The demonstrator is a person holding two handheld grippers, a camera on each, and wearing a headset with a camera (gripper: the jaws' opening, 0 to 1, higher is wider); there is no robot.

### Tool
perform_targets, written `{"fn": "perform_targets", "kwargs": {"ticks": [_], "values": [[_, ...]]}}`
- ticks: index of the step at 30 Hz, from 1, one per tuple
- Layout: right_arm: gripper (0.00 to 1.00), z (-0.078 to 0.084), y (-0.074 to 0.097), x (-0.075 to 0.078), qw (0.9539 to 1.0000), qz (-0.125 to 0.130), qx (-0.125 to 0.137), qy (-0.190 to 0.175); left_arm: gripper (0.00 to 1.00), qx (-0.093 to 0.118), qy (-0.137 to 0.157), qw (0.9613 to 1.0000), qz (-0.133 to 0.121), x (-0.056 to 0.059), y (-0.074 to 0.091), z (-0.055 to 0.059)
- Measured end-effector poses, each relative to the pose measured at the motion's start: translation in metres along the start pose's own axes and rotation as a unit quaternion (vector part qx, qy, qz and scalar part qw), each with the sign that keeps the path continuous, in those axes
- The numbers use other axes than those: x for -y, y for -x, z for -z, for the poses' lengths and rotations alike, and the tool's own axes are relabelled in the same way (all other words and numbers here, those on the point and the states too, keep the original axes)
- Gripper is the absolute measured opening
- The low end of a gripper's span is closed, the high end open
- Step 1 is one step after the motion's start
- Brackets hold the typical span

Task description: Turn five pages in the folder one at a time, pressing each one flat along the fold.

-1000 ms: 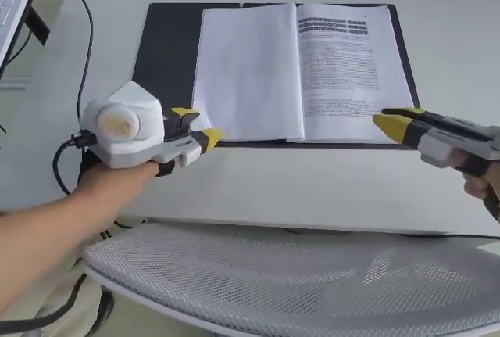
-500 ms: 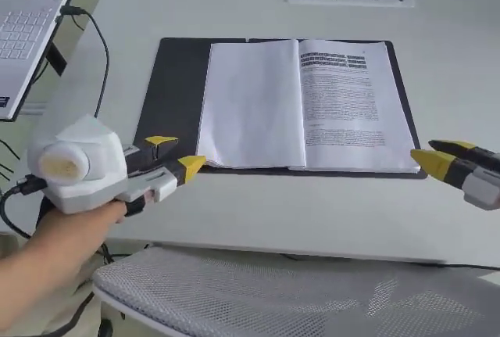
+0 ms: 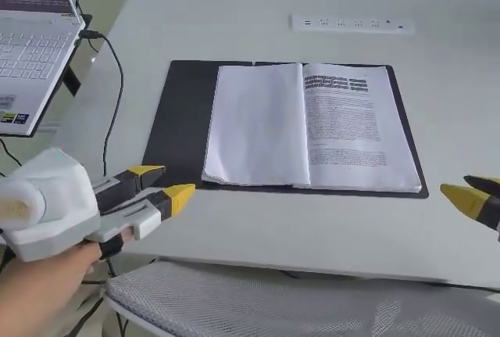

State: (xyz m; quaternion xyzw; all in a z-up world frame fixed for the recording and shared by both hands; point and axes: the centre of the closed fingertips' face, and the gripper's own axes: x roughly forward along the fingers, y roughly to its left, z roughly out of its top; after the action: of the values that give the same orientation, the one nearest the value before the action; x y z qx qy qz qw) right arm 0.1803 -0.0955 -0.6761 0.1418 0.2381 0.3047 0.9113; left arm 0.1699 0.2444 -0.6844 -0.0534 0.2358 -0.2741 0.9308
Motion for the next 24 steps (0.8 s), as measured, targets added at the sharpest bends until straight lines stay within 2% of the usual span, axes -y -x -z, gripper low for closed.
{"fn": "perform_targets", "kwargs": {"ticks": [1,5,7,12,19,24], "values": [[0.38,0.000,0.001,0.000,1.0000,0.002,0.000,-0.001,0.32,0.004,0.006,1.0000,0.000,0.000,0.003,-0.002],[0.40,-0.003,0.005,-0.001,1.0000,0.004,0.008,-0.003,0.37,-0.001,0.014,0.9999,-0.005,0.000,0.008,-0.001],[0.40,-0.004,0.006,0.000,0.9999,0.005,0.012,-0.009,0.37,-0.004,0.016,0.9998,-0.006,-0.001,0.011,0.001],[0.42,-0.003,0.010,0.003,0.9998,0.009,0.009,-0.012,0.38,-0.006,0.019,0.9997,-0.011,-0.004,0.017,0.005],[0.42,0.002,0.012,-0.001,0.9999,0.006,0.002,-0.008,0.37,-0.011,0.020,0.9996,-0.018,-0.007,0.022,0.010],[0.41,0.002,0.011,-0.003,1.0000,0.003,-0.001,-0.005,0.37,-0.008,0.022,0.9996,-0.016,-0.005,0.023,0.010]]}}
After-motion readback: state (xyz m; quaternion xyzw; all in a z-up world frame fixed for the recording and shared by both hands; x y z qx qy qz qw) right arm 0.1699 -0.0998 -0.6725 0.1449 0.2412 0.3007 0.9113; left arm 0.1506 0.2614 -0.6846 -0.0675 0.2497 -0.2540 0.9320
